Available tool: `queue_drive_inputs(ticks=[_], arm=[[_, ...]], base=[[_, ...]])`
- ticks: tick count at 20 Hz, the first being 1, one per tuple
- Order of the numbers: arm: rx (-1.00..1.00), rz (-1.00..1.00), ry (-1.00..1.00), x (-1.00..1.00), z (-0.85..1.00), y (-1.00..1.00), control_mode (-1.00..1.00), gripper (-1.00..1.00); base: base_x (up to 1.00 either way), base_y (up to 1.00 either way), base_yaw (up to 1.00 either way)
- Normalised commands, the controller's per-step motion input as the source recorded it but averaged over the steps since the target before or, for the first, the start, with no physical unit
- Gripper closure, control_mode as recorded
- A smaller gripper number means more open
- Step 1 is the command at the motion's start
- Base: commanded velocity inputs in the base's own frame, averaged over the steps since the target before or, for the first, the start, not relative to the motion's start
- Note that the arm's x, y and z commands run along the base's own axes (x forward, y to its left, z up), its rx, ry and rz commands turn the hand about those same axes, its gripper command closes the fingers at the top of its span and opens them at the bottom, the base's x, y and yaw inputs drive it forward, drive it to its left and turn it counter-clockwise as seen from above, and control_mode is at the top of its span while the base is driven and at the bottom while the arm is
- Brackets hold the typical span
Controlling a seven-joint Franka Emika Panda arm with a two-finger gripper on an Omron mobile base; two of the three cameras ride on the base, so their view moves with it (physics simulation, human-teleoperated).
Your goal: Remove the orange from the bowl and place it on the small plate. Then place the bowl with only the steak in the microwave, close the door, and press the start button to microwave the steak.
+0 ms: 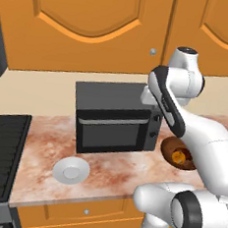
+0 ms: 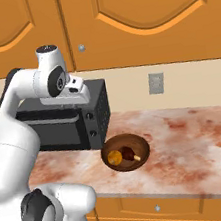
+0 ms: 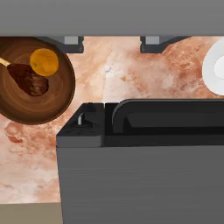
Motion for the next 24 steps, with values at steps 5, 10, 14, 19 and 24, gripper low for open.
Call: queue_drive_inputs(ticks=[5,10,14,19,24], arm=[[0.0,0.02,-0.05,-0.34,-0.11,0.03,-1.0,-1.0],[0.15,0.07,0.37,-0.03,-0.85,-0.7,-1.0,-1.0],[0.28,0.05,0.23,0.0,-1.0,-0.78,-1.0,-1.0],[0.16,0.02,0.3,0.16,-0.8,-0.82,-1.0,-1.0],[0.05,0.06,0.04,-0.07,-0.51,-0.53,-1.0,-1.0]], base=[[0.0,0.0,0.0],[0.0,0.0,0.0],[0.0,0.0,0.0],[0.0,0.0,0.0],[0.0,0.0,0.0]])
